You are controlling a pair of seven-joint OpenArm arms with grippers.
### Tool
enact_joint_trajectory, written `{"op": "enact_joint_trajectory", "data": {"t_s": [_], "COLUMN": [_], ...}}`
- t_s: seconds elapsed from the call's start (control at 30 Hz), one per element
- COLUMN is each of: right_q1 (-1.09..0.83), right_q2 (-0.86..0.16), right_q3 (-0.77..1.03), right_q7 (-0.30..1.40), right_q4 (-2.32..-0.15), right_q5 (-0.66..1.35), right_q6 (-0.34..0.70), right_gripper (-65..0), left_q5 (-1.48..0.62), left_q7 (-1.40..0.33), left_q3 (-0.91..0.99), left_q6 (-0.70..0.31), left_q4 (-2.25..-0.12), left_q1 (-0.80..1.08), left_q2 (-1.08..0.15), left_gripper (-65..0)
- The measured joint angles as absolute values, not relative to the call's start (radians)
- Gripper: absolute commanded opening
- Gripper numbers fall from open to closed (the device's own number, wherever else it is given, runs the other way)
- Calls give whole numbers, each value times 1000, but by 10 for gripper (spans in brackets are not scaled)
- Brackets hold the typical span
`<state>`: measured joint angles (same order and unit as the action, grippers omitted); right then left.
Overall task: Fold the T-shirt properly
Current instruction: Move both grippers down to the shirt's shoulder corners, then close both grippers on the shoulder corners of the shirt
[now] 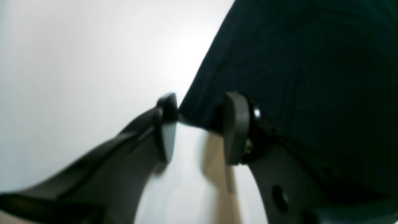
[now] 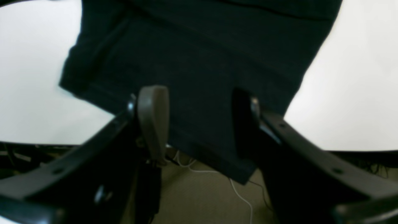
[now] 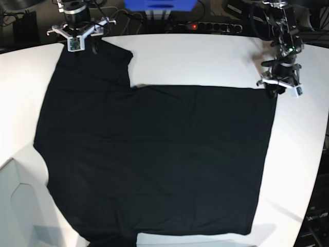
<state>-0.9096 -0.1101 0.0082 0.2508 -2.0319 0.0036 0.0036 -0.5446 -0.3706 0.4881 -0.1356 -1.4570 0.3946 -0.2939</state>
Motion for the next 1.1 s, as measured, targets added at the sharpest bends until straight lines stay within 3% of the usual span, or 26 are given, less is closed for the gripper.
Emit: {"op": "enact_joint_trajectory", "data": {"t_s": [0.33,0.57,0.83,1.1], "right_q1": [-894,-831,-715,-684], "right_q2": [-104,-107,-106,-105], "right_q3": [89,144,162,162], "right_q7": [261,261,395,425], "right_q4": [-2030,-1991,-1926,-1870], "right_q5": [4,4,7,6], "right_q6": [4,4,4,4], "right_gripper": [-248,-244,-244,-244], "left_q5": [-545,-547,-548,-548], "left_q7": [-356,-365,-367,-361], "left_q3": [443,443,443,443], "left_q6": [-136,-136,-136,-136], "left_q4": [-1457,-1454,-1455,-1458], "left_q1": [387,376,380,394], "left_q2": [-299,-294,-295,-296], "left_gripper": [-425,-650,-649,-649]}}
